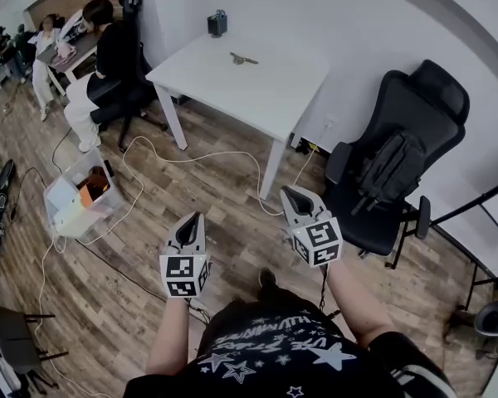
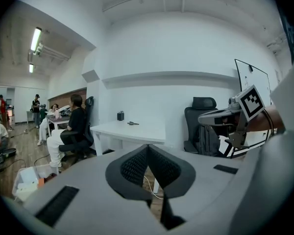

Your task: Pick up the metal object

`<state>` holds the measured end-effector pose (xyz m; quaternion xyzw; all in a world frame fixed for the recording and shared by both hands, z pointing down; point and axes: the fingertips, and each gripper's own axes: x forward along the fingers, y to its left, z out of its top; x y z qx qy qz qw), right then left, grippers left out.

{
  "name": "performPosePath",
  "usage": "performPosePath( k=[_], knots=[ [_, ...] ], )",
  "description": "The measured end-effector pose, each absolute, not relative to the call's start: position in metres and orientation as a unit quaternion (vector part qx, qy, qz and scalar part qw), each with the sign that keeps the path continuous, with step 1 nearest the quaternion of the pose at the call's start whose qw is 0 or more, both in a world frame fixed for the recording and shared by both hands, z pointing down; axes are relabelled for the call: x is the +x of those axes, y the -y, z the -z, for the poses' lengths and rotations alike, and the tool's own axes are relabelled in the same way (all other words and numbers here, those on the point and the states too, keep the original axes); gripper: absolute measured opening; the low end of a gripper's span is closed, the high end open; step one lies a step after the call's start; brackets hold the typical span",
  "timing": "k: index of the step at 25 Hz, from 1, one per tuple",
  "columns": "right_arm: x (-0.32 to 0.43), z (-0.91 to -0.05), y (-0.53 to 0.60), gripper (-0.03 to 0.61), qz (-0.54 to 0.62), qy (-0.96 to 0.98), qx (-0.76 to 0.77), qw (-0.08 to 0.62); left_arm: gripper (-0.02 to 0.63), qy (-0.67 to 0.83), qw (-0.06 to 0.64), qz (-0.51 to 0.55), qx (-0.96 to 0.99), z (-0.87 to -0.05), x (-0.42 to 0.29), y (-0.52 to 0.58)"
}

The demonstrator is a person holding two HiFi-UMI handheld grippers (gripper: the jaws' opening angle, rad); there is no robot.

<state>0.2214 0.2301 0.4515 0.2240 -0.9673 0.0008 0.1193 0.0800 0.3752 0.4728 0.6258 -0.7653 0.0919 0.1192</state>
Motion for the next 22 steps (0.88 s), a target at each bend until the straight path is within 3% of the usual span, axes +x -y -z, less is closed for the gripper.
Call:
performPosePath(
  k=[14,22],
  knots=[
    [0.224,-0.493,-0.236,0.051,-0.062,0.957,0.246,0.138,0.020,0.778,0.149,-0.080,0.605,-0.495,0.042,-0.403],
    [0.166,-0.503,-0.173,0.051,-0.074,0.960,0.240,0.126,0.020,0.789,0.144,-0.096,0.590,-0.498,-0.004,-0.361]
  ],
)
